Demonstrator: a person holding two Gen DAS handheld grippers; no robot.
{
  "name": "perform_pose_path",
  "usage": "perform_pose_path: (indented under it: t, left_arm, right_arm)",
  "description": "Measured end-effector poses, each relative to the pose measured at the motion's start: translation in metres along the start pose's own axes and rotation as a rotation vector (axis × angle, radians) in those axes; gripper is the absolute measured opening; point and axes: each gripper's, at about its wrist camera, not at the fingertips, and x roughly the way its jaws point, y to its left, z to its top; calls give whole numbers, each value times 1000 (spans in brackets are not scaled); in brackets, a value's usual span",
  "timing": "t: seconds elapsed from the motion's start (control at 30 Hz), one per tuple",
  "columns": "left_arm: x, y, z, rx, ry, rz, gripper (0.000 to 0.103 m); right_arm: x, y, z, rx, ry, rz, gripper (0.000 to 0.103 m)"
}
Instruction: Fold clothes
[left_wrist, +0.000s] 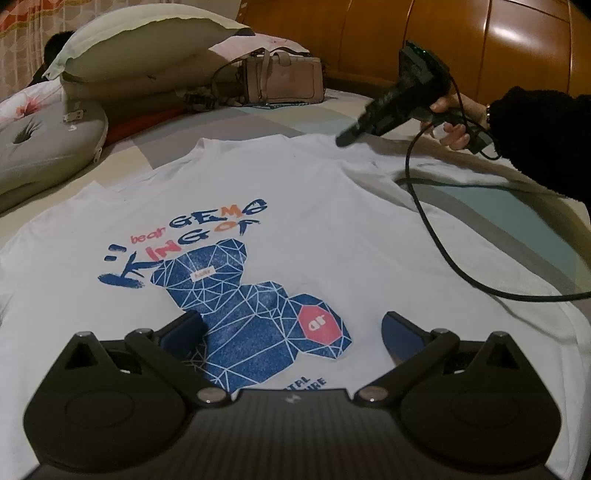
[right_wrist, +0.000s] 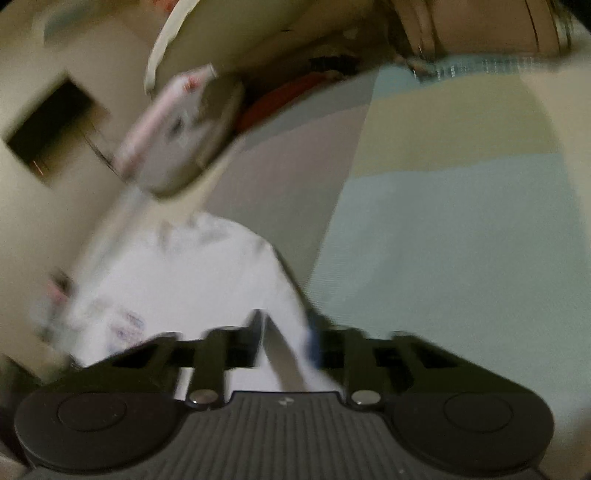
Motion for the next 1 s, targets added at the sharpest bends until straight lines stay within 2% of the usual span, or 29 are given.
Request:
perform_pose_path:
  t: [0.13,0.23,0.3,0.37,0.47,0.53,0.67,0.83,0.9,0.97,1.0]
  left_arm:
    - [0,-1,1,3,3,4,102]
    - [0,-1,1,3,4,3,102]
    - [0,-1,0,4,4,3,102]
    - [-1,0,0,4,3,1,102]
    - [-2,0,-1,5,4,3,102]
    - [-2,0,-1,5,4,4,102]
    - [-2,0,-1,5,5,4,102]
    - [-2,0,-1,4,3,3,102]
    - [-1,1,-1,4,1,2,102]
    - [-1,1,-1,4,0,1,102]
    - [-1,1,-1,3,0,1,102]
  right_arm:
    - [-4,11,10,-59,-38,-109,2]
    - [-12,10,22,-72,-82,-189,1]
    - [-11,4,30,-50,-81,-219,1]
    - [-11,2,33,-28,-55,-215,1]
    - [-20,3,24,-14,-34,-172,12]
    - [-32,-4,15,26,-27,-161,31]
    - [-48,-21,-12,88,21,-162,32]
    - [-60,-30,-40,158,13,-30,35]
    - [-56,-28,-39,143,4,-29,35]
    - [-48,-20,-34,96,3,-58,26]
    - [-44,-13,-31,58,8,-92,7]
